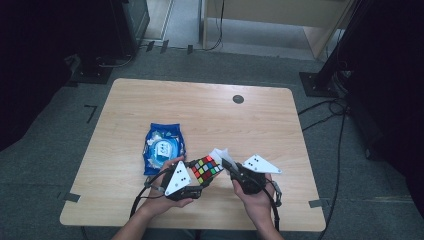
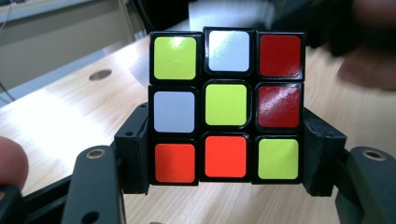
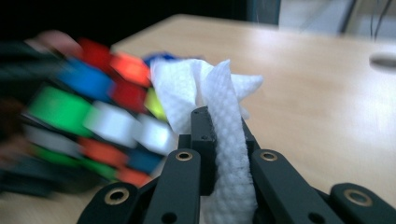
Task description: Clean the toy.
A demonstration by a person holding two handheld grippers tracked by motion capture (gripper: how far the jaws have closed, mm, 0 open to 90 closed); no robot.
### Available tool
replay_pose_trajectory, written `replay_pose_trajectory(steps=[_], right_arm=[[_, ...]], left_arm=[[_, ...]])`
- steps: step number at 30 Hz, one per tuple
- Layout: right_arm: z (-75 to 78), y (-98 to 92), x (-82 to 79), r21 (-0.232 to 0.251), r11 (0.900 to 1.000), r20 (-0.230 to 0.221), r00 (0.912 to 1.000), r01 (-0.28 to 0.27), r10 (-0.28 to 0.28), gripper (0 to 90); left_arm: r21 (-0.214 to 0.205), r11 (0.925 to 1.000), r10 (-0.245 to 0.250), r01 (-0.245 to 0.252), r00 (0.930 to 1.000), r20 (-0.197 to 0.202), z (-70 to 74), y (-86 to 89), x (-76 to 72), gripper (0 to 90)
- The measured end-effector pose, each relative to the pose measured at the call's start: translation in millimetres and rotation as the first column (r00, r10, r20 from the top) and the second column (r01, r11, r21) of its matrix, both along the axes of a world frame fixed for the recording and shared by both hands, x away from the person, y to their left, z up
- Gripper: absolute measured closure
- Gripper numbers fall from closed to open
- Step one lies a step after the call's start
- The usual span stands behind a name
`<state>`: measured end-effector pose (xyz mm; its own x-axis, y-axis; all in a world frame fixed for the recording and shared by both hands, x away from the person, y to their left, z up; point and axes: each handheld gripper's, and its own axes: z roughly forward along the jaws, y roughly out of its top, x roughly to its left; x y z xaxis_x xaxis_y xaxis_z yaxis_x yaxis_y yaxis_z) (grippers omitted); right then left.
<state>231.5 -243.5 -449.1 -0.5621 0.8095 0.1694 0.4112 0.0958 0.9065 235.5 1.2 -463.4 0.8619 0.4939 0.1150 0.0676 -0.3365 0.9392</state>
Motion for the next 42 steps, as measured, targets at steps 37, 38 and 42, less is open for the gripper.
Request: replay_pose_trajectory(steps=[37,38,42], right_arm=[[26.4,13.8,-21.3,0.113,0.9894,0.097,0.9921,-0.091,0.080,86.1],[24.8,17.2,-21.9,0.098,0.9906,0.096,0.9916,-0.096,0.086,86.1],[17.3,12.5,-17.1,0.097,0.9936,0.074,0.9959,-0.058,0.051,86.1]], left_arm=[[0.024,0.9996,0.017,-0.017,0.9999,0.001,-2.1,-2.0,-0.1,33.9],[0.017,0.9997,0.015,-0.015,0.9999,0.001,-1.2,-1.9,-0.5,34.0],[0.009,0.9999,0.011,-0.011,0.9999,-0.001,1.6,0.6,-0.3,33.9]])
